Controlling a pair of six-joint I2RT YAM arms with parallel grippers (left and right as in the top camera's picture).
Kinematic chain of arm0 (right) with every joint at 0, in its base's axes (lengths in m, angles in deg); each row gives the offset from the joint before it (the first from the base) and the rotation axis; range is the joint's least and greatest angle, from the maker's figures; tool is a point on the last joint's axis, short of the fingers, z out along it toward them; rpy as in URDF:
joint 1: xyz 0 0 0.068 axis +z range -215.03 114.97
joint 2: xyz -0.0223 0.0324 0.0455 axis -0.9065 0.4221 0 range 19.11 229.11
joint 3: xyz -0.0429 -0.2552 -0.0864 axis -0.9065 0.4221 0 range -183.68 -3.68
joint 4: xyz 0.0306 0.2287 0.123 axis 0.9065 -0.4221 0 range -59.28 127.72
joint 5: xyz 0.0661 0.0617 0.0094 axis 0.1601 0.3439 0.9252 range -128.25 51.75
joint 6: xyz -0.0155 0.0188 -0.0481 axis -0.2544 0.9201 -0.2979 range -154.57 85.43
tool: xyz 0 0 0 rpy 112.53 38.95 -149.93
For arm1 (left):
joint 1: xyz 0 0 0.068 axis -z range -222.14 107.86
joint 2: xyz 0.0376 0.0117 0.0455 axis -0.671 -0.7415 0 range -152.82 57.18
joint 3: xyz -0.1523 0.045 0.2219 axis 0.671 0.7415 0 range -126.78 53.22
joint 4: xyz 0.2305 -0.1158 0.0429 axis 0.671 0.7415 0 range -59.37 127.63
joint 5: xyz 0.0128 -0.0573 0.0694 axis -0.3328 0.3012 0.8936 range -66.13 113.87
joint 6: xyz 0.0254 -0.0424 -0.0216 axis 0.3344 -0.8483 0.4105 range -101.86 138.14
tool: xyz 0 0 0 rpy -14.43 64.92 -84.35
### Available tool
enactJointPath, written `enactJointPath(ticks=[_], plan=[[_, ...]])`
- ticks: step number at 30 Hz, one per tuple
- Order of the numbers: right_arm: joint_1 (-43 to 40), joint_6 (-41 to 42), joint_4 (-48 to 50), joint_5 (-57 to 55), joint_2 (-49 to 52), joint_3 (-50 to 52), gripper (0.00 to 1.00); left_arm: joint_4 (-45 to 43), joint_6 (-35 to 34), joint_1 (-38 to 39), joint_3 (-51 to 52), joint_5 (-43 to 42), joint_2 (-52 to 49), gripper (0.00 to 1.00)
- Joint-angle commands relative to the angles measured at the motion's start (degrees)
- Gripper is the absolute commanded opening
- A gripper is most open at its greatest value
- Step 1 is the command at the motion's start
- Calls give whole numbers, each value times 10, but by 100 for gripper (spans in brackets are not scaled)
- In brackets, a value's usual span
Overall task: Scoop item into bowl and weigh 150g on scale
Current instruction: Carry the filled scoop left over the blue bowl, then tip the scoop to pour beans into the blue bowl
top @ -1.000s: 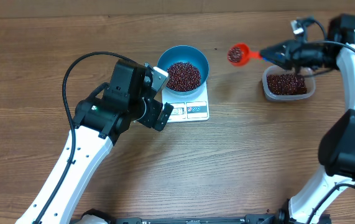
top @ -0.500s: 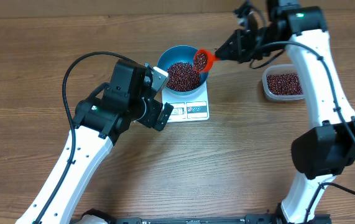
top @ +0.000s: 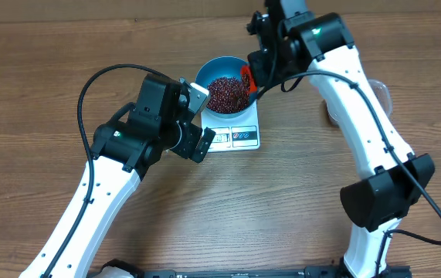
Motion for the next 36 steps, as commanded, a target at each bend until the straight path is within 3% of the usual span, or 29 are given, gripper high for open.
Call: enactJointPath(ticks=[1,8,24,30,36], plan=[[26,2,4,-118,-15,-23,4,-1,11,4,-1,-8,-3,99],[74,-5,9,-207,-18,-23,4,-1,11,4,0,-8,-3,100],[85,-4,12,-204,-19,-23,4,-1,11,4,0,-8,-3,99],[55,-4,11,-123,-41,-23,4,-1,11,4,-1,-8,-3,99],[-38,-14,-7,1,-89,-23,4,-1,11,4,-1,-8,-3,100]])
